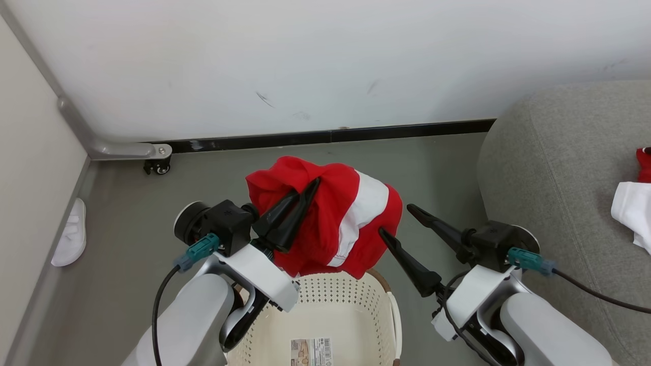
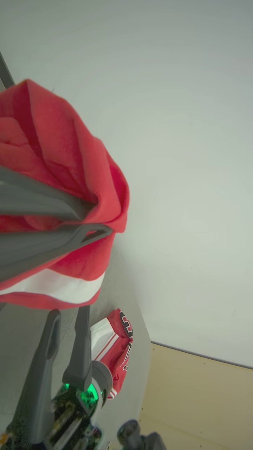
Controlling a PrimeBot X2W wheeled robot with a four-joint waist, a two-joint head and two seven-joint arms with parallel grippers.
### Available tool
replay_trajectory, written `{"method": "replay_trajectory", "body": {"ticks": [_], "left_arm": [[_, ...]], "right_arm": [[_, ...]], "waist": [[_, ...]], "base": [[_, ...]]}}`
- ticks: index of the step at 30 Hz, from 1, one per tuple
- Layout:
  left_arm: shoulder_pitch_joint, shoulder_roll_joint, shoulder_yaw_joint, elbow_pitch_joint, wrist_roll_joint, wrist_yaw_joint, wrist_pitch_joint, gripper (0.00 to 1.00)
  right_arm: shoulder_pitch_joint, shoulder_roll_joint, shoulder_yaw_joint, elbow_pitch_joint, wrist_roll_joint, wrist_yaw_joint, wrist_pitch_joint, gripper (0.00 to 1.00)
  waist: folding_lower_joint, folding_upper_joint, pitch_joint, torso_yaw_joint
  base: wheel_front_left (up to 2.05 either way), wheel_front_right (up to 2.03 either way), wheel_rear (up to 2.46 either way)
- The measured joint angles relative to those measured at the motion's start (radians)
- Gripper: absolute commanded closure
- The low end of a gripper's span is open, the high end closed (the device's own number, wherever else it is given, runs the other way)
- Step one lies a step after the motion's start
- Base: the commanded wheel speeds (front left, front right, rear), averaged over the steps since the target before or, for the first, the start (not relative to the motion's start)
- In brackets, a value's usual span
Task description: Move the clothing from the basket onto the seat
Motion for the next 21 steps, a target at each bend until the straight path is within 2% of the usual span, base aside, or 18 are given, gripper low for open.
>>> {"method": "replay_trajectory", "body": {"ticks": [9,21], "left_arm": [[0.000,0.000,-0.027,-0.018,0.000,0.000,0.000,1.00],[-0.005,-0.004,-0.075,-0.035,0.002,0.000,0.000,1.00]], "right_arm": [[-0.043,-0.012,0.008,0.023,0.022,0.000,0.000,0.00],[-0.082,0.008,0.106,0.093,0.093,0.000,0.000,0.00]], "waist": [[0.0000,0.0000,0.007,0.016],[0.0000,0.0000,0.017,0.044]], "base": [[0.00,0.00,0.00],[0.00,0.00,0.00]]}}
